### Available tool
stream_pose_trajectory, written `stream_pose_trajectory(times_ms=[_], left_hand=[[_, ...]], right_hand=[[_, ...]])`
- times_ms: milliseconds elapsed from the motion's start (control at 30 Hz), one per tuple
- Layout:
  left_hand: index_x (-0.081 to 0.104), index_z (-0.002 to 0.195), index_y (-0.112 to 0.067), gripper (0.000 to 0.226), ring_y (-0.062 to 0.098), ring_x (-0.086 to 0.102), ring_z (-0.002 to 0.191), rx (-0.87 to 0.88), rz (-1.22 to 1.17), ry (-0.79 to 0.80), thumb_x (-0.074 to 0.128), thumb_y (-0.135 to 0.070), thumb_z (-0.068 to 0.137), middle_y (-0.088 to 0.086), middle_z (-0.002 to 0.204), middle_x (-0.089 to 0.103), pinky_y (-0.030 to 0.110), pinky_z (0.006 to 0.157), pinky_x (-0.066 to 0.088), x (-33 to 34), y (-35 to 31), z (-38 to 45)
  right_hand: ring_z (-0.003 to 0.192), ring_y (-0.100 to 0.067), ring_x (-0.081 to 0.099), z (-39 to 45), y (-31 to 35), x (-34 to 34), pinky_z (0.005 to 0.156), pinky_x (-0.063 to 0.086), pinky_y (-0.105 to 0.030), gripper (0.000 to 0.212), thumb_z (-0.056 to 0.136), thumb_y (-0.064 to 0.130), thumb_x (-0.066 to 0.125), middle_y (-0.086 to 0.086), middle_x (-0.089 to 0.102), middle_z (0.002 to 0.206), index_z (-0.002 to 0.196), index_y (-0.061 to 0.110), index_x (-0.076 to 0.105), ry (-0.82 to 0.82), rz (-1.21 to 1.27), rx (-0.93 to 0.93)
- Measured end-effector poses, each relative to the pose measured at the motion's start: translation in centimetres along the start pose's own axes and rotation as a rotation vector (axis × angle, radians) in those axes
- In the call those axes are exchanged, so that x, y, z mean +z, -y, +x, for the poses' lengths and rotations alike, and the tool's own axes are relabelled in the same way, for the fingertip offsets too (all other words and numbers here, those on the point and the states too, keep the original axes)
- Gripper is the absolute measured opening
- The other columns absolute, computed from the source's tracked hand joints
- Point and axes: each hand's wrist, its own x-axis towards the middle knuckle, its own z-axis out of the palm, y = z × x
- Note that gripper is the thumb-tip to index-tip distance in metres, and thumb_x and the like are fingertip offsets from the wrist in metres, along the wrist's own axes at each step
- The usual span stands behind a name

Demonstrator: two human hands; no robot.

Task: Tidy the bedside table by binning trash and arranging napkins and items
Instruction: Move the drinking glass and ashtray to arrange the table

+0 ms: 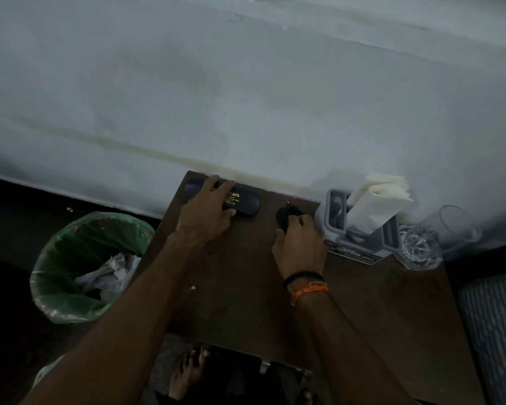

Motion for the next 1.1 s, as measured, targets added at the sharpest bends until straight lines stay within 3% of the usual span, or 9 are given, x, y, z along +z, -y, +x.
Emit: stream_pose_trajectory(times_ms=[167,433,800,1100], left_hand=[[0.035,0.148,-0.029,0.066,0.032,0.045,0.134,0.002,0.000,0.005,0.065,-0.031,0.089,0.001,0.160,0.021,0.056,0.100,0.046,-0.13,-0.04,0.07],[0.035,0.149,-0.027,0.067,0.033,0.042,0.136,0.003,0.009,0.016,0.065,-0.030,0.090,0.003,0.160,0.021,0.058,0.103,0.044,-0.41,-0.20,0.13],[0.034,0.149,-0.027,0.068,0.033,0.041,0.136,0.001,0.017,0.022,0.066,-0.029,0.089,0.004,0.160,0.022,0.059,0.105,0.043,-0.50,-0.36,0.08],[0.034,0.150,-0.029,0.077,0.033,0.039,0.139,0.006,-0.003,0.006,0.070,-0.028,0.082,0.004,0.162,0.021,0.055,0.104,0.044,-0.58,-0.73,0.07]], right_hand=[[0.109,-0.029,0.058,0.11,-0.06,0.09,0.084,0.053,-0.040,0.032,0.094,0.019,0.058,-0.009,0.053,0.128,0.124,0.012,0.057,-0.005,0.013,-0.037],[0.113,-0.027,0.057,0.55,-0.44,0.26,0.098,0.049,-0.037,0.038,0.091,0.007,0.057,-0.008,0.054,0.131,0.129,0.011,0.057,0.000,0.074,-0.132],[0.111,-0.027,0.058,0.67,-0.67,0.33,0.095,0.051,-0.038,0.030,0.096,0.016,0.055,-0.007,0.054,0.129,0.125,0.011,0.060,-0.023,0.084,-0.109],[0.111,-0.026,0.058,0.38,-0.41,-0.02,0.093,0.050,-0.037,0.038,0.093,0.017,0.059,-0.005,0.050,0.135,0.130,0.014,0.056,-0.026,0.085,-0.120]])
